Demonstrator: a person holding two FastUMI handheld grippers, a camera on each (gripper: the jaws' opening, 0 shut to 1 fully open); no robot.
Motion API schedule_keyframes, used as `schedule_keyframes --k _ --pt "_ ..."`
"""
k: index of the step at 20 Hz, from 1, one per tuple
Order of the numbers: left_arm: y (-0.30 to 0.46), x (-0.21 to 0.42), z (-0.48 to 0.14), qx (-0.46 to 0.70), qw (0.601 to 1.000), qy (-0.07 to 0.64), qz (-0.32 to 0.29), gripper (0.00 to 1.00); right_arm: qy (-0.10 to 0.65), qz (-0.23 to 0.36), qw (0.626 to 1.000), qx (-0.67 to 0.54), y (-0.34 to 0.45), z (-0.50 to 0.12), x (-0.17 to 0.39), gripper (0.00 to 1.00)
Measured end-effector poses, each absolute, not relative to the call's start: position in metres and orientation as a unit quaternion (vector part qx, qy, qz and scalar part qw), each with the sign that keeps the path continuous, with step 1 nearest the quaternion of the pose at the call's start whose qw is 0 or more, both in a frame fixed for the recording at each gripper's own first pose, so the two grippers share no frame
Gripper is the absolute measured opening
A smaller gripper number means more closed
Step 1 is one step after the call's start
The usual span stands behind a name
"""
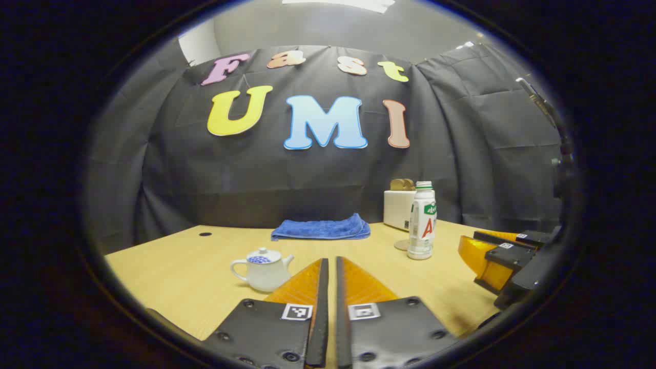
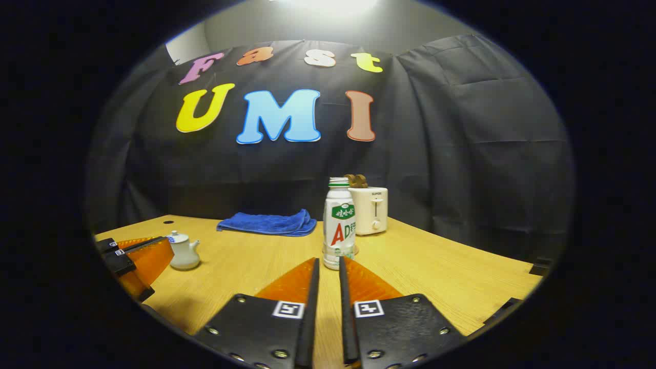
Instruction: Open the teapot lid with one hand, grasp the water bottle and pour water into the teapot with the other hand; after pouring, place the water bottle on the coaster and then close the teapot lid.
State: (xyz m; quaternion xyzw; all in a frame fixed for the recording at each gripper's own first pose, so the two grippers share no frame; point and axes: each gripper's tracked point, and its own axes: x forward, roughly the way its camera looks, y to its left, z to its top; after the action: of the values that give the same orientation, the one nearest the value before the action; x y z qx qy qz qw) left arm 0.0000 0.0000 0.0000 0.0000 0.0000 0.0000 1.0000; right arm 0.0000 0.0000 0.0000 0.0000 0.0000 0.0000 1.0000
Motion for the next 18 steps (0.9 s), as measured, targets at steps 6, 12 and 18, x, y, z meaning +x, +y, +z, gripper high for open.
schedule_keyframes --k 6,12,18 --pt "0.014 -0.009 -0.001 0.001 0.999 0.001 0.045 1.00 0.001 0.049 0.999 -0.003 0.012 -0.001 -0.004 0.98" --pt "0.020 -0.011 -0.001 0.002 0.998 0.003 0.066 0.99 -0.001 0.027 1.000 -0.003 0.006 0.001 -0.005 0.96" --pt "0.022 -0.010 -0.001 -0.008 0.999 0.002 0.053 0.99 -0.002 0.055 0.998 -0.003 0.012 0.001 -0.004 0.96"
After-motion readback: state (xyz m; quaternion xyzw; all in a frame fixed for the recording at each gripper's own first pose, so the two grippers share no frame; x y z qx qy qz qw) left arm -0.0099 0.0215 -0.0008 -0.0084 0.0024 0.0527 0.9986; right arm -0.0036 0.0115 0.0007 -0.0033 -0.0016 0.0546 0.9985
